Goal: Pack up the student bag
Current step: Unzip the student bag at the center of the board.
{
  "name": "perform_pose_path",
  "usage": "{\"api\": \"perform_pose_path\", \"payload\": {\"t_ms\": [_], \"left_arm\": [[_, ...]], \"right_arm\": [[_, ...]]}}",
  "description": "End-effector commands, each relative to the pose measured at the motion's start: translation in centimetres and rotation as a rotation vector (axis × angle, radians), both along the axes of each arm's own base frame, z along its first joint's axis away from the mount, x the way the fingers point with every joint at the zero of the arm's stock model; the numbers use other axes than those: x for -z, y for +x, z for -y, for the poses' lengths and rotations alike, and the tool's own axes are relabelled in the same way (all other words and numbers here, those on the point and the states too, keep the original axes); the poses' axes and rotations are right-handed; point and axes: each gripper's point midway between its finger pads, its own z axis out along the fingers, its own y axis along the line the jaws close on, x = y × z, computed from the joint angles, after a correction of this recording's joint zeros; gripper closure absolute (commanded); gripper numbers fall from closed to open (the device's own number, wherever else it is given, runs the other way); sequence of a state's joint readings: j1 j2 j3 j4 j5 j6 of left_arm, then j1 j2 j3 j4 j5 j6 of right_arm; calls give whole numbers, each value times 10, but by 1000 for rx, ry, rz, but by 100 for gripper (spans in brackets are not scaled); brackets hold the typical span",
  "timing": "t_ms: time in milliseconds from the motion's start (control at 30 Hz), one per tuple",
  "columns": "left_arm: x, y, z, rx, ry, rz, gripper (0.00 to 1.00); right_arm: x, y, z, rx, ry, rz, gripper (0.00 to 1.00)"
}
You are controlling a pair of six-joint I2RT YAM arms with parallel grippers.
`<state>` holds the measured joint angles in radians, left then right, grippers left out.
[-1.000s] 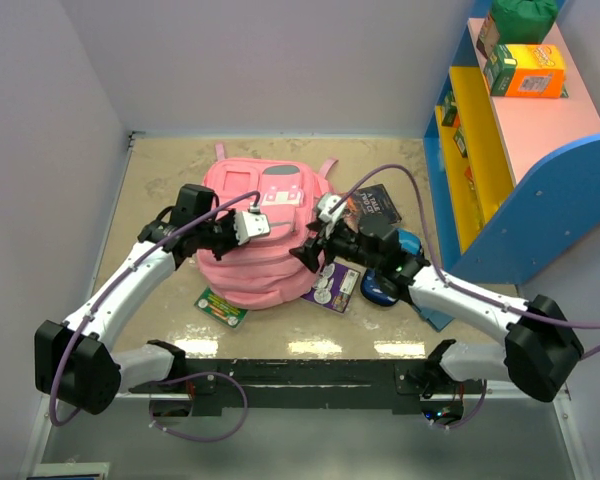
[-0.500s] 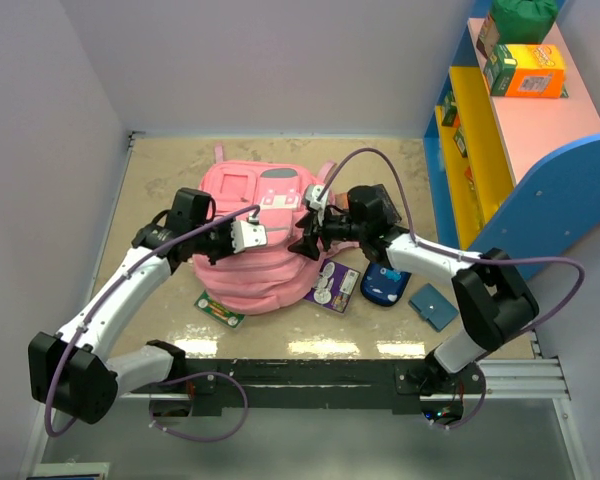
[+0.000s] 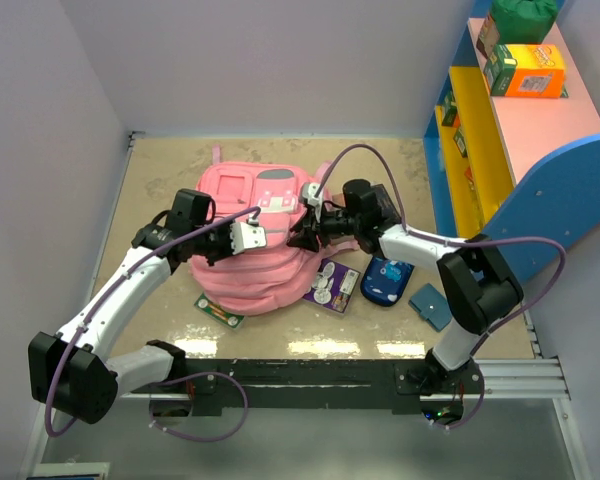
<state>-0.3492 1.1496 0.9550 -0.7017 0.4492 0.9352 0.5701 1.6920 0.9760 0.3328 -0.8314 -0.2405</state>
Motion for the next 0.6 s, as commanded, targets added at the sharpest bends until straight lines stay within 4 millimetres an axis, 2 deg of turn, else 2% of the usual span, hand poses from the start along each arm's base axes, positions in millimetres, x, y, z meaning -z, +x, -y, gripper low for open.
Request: {"api": "perform_pose_path", "payload": {"t_ms": [0, 33, 200, 233, 267, 333, 567], "left_arm": [[-22, 4, 17, 58, -74, 68, 100], [-22, 5, 17, 52, -77, 66, 100], [-21, 7, 17, 42, -79, 70, 100], [-21, 8, 17, 40, -80, 72, 100], [-21, 9, 17, 38, -80, 75, 100], [-20, 9, 17, 36, -78, 76, 100], [-22, 10, 16, 29, -81, 82, 100]], "right_arm": [[-17, -7, -9, -49, 39, -12, 65], [-17, -8, -9, -44, 40, -14, 69], [-21, -18, -2, -6, 61, -48, 77], [-28, -19, -2, -1, 76, -30, 80], [-26, -21, 1, 3, 78, -35, 83], [-34, -24, 1, 3, 96, -21, 87], [-41, -36, -5, 7, 96, -1, 98]]}}
